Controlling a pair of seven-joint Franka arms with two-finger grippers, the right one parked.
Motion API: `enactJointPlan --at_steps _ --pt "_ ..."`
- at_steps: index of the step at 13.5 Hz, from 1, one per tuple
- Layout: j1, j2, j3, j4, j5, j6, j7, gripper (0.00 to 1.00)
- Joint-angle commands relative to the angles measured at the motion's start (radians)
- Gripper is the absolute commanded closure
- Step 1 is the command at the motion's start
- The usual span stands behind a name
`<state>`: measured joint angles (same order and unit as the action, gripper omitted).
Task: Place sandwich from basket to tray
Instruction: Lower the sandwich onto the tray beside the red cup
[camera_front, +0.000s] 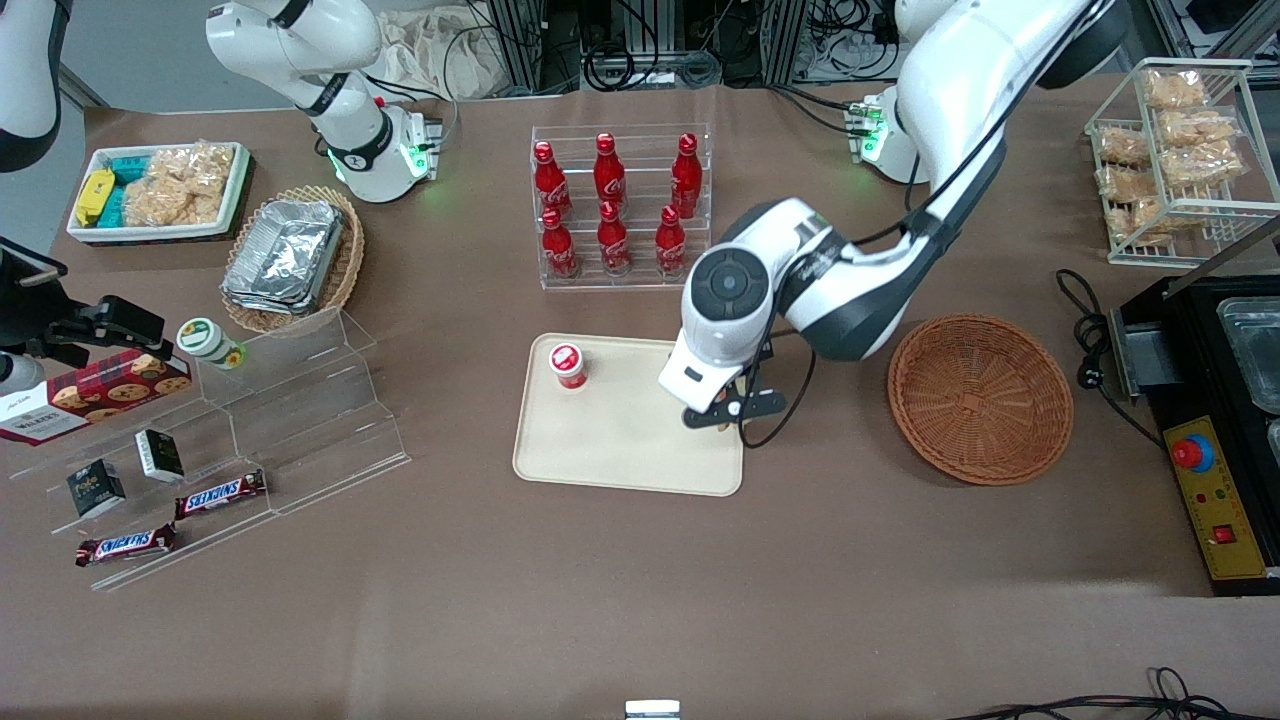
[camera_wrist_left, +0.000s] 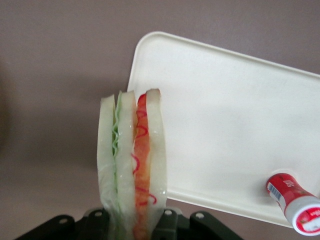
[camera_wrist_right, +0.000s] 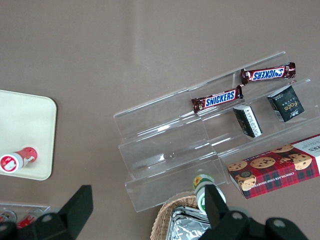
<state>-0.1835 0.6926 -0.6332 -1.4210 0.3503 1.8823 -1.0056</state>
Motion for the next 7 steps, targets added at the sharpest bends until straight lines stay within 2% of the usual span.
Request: enactJointPlan --at_steps 1,5,7 --pt "-0.005 0.097 0.003 0.040 0.047 0.056 -0.031 0.71" --pt "-0.028 0.192 0.078 0.040 0.065 0.159 -0.036 0.71" --pt "-0.028 0.223 0.079 0.040 0.081 0.182 -0.041 0.71"
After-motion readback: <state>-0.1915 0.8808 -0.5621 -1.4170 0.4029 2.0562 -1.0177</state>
